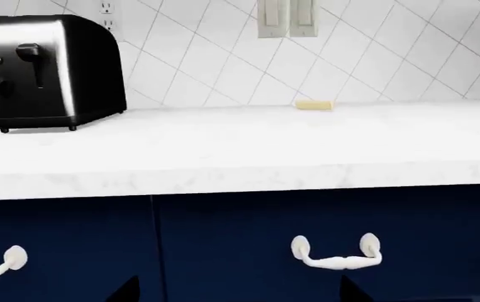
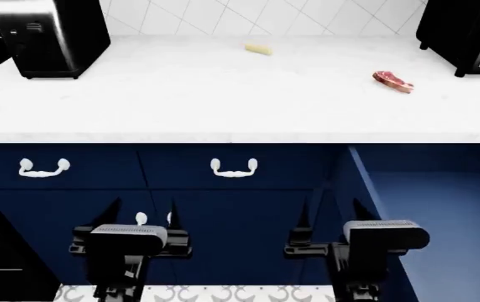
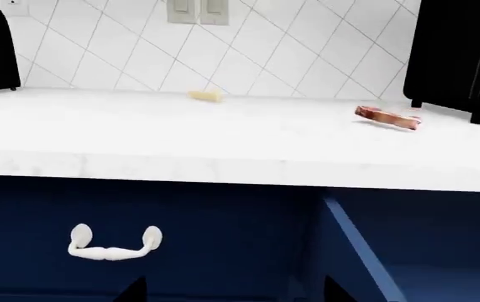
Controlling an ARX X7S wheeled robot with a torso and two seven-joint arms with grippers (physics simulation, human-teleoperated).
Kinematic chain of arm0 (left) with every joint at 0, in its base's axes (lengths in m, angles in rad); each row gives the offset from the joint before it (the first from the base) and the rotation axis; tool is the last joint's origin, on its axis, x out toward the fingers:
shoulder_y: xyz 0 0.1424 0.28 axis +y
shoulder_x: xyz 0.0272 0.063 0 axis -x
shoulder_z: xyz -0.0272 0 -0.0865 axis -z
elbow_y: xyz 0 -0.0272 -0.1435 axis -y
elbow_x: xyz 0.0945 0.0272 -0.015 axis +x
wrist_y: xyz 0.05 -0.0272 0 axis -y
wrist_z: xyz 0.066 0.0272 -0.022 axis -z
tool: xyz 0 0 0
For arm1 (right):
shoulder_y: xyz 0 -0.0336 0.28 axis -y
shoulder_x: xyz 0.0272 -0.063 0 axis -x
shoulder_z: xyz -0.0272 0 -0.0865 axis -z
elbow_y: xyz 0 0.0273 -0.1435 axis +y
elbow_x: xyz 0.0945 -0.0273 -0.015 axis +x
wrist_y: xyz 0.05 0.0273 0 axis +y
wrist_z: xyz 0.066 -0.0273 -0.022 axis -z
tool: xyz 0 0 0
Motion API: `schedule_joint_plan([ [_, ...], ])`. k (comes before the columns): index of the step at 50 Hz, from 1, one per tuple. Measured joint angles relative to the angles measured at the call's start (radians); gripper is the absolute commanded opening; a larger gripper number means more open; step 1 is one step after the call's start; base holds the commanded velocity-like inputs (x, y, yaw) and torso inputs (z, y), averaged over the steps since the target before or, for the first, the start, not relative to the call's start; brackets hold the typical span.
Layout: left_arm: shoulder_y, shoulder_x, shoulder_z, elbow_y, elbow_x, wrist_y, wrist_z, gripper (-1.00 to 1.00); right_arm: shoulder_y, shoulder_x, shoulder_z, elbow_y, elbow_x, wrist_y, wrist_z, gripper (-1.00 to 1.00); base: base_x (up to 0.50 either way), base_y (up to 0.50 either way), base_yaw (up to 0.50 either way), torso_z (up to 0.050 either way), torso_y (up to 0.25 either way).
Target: Close the right drawer.
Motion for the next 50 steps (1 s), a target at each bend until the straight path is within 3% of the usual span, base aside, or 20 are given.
schedule_joint_plan([
  [9, -0.104, -0.055, -0.031, 0.294, -0.064, -0.311, 0.002, 1.0, 0.176, 0.012, 0.003, -0.352, 0.054, 0.488, 0.008, 1.0, 0.0, 0.0, 0.0, 0.0, 0.0],
  [12, -0.158, -0.071, -0.054, 0.385, -0.101, -0.436, 0.007, 1.0, 0.257, 0.027, 0.034, -0.443, 0.156, 0.651, 0.059, 1.0, 0.0, 0.0, 0.0, 0.0, 0.0],
  [16, -0.244, -0.095, -0.103, 0.498, -0.179, -0.616, 0.008, 1.0, 0.383, 0.08, 0.111, -0.505, 0.428, 0.84, 0.253, 1.0, 0.0, 0.0, 0.0, 0.0, 0.0],
  [20, -0.344, -0.149, -0.174, 0.579, -0.366, -0.77, -0.06, 1.0, 0.522, 0.174, 0.123, -0.504, 0.804, 0.92, 0.566, 1.0, 0.0, 0.0, 0.0, 0.0, 0.0],
  [26, -0.496, -0.228, -0.314, 0.643, -0.708, -0.969, -0.201, 1.0, 0.718, 0.342, 0.037, -0.51, 1.36, 0.89, 0.962, 1.0, 0.0, 0.0, 0.0, 0.0, 0.0],
  [33, -0.632, -0.318, -0.442, 0.649, -1.045, -1.113, -0.361, 1.0, 0.982, 0.593, -0.203, -0.57, 1.752, 0.679, 1.211, 1.0, 0.0, 0.0, 0.0, 0.0, 0.0],
  [42, -0.757, -0.435, -0.492, 0.599, -1.396, -1.154, -0.59, 1.0, 1.343, 0.805, -0.515, -0.614, 2.026, 0.455, 1.355, 1.0, 0.0, 0.0, 0.0, 0.0, 0.0],
  [50, -0.812, -0.493, -0.498, 0.575, -1.552, -1.152, -0.701, 1.0, 1.546, 0.894, -0.677, -0.624, 2.125, 0.354, 1.405, 1.0, 0.0, 0.0, 0.0, 0.0, 0.0],
])
